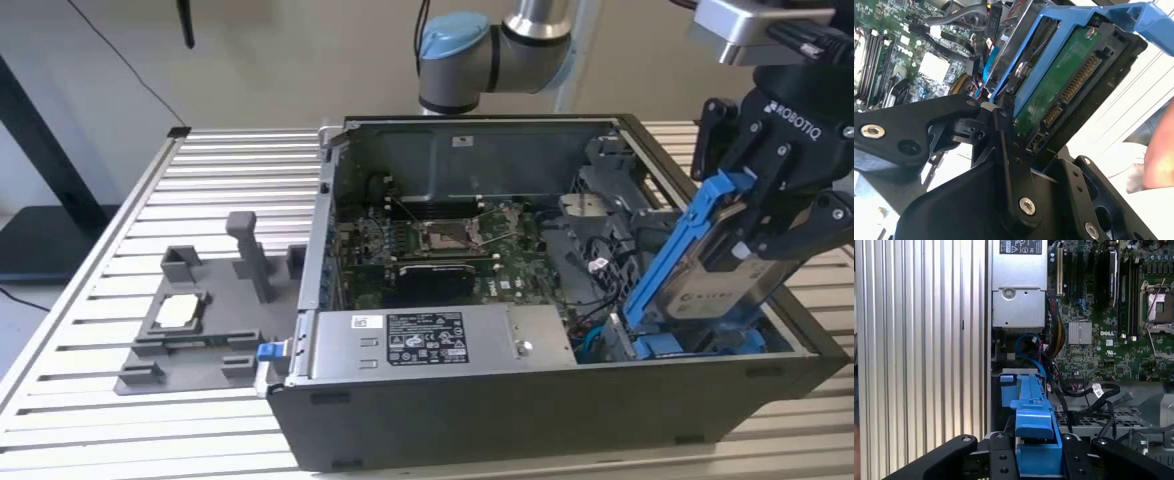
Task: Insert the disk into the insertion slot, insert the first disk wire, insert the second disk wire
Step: 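Insert the disk into the insertion slot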
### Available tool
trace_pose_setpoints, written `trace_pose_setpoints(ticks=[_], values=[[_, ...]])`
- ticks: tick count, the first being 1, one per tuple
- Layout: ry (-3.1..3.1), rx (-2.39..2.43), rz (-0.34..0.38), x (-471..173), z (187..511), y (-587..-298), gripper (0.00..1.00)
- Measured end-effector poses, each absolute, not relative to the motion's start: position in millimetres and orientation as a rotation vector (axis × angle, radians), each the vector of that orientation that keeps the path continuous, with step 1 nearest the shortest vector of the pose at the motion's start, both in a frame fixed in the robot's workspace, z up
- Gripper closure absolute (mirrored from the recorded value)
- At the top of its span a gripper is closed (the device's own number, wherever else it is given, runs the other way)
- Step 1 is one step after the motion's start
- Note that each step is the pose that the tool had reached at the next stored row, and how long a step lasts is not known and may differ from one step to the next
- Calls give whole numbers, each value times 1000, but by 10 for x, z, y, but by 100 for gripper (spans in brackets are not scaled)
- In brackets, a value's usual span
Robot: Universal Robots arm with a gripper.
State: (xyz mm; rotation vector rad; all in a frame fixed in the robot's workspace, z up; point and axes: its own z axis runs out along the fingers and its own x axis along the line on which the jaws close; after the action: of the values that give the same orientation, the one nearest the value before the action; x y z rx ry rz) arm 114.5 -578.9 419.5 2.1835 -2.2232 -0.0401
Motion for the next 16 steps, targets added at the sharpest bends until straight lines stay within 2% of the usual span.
trace_pose_setpoints(ticks=[16], values=[[-2226,2186,-38,1152,4150,-5789,67]])
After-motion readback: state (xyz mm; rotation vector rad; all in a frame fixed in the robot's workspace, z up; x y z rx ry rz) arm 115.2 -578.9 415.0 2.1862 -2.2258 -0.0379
